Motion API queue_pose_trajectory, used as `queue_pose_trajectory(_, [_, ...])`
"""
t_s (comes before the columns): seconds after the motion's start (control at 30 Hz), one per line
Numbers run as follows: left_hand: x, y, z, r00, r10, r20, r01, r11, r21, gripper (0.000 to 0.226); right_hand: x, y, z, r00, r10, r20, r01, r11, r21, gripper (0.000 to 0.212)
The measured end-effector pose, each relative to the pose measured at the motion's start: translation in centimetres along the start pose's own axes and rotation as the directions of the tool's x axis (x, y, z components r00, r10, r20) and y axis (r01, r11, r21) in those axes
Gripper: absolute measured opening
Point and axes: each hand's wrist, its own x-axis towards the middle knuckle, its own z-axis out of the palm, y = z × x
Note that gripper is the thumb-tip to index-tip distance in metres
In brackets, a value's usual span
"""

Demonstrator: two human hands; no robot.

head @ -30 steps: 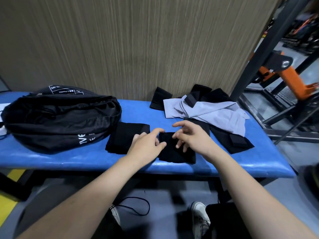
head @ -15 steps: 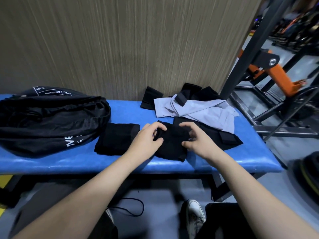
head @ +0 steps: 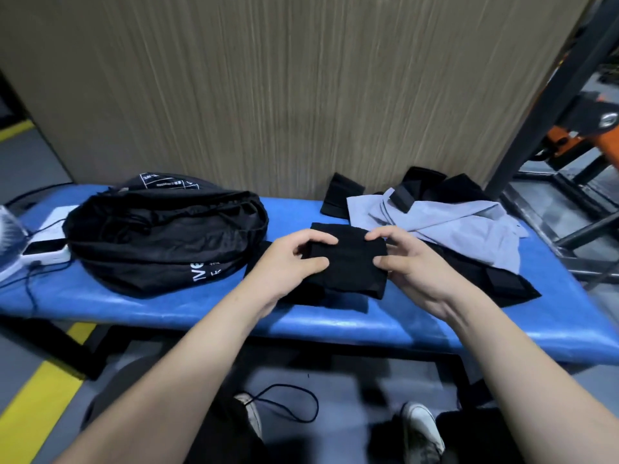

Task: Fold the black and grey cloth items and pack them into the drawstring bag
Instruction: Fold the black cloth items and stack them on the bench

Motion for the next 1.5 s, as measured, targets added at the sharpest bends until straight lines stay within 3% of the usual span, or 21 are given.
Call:
queue_pose_trajectory(0.17, [-0.3, -0.3, -2.8, 0.996, -0.004, -0.086, 0.006, 1.000, 0.026, 0.032, 2.1, 1.0, 2.8, 0.999, 0.033, 0.013, -0.033, 0.999, 0.015, 0.038])
queue_pose_trajectory(0.3, [-0.1, -1.9, -4.2, 0.984, 0.024, -0.174, 0.025, 0.962, 0.273, 0.029, 3.9, 2.5, 4.4, 0.997, 0.011, -0.078, -0.024, 0.986, -0.168, 0.038])
queue_pose_trajectory(0.4, [0.0, -2.4, -4.9, 0.972, 0.026, -0.235, 0.097, 0.862, 0.498, 0.029, 4.7, 3.0, 5.6, 0.995, -0.022, -0.098, -0.008, 0.955, -0.295, 0.034])
queue_pose_trajectory(0.5, [0.0, -2.6, -5.5, 0.961, 0.023, -0.276, 0.151, 0.791, 0.593, 0.031, 5.5, 3.7, 6.5, 0.996, -0.052, -0.079, 0.016, 0.913, -0.407, 0.029])
queue_pose_trajectory(0.53, [0.0, -2.8, -5.6, 0.963, 0.026, -0.268, 0.154, 0.763, 0.627, 0.031, 5.8, 4.1, 6.5, 0.995, -0.075, -0.061, 0.033, 0.857, -0.514, 0.028])
queue_pose_trajectory(0.6, [0.0, -3.6, -5.5, 0.968, 0.027, -0.250, 0.159, 0.703, 0.693, 0.028, 6.2, 5.1, 6.5, 0.995, -0.096, -0.006, 0.057, 0.642, -0.764, 0.034])
queue_pose_trajectory(0.67, [-0.1, -4.1, -5.5, 0.968, 0.014, -0.250, 0.177, 0.671, 0.720, 0.026, 6.2, 5.6, 6.7, 0.996, -0.085, 0.032, 0.072, 0.532, -0.844, 0.040])
queue_pose_trajectory(0.8, [-0.2, -4.1, -5.2, 0.965, 0.038, -0.260, 0.165, 0.682, 0.712, 0.029, 5.9, 5.4, 6.8, 0.985, -0.170, 0.024, 0.100, 0.458, -0.883, 0.047])
queue_pose_trajectory(0.93, [-0.6, -3.9, -4.6, 0.934, 0.226, -0.279, 0.098, 0.586, 0.804, 0.041, 5.2, 4.9, 6.8, 0.981, -0.189, 0.040, 0.104, 0.341, -0.934, 0.064])
queue_pose_trajectory(1.03, [-0.2, -4.4, -4.0, 0.934, 0.341, -0.107, -0.062, 0.451, 0.890, 0.045, 5.2, 5.3, 6.8, 0.987, -0.123, 0.100, 0.131, 0.276, -0.952, 0.068])
queue_pose_trajectory(1.13, [0.5, -5.6, -3.8, 0.956, 0.288, 0.050, -0.139, 0.296, 0.945, 0.061, 5.5, 5.9, 6.6, 0.988, -0.050, 0.145, 0.153, 0.252, -0.955, 0.072])
queue_pose_trajectory(1.23, [0.7, -6.8, -4.6, 0.972, 0.228, 0.047, -0.114, 0.289, 0.951, 0.074, 5.8, 6.5, 6.4, 0.986, -0.004, 0.170, 0.165, 0.258, -0.952, 0.077])
queue_pose_trajectory(1.5, [0.8, -8.0, -7.0, 0.979, 0.204, 0.007, -0.082, 0.365, 0.927, 0.076, 7.0, 7.2, 6.8, 0.977, 0.014, 0.213, 0.206, 0.213, -0.955, 0.080])
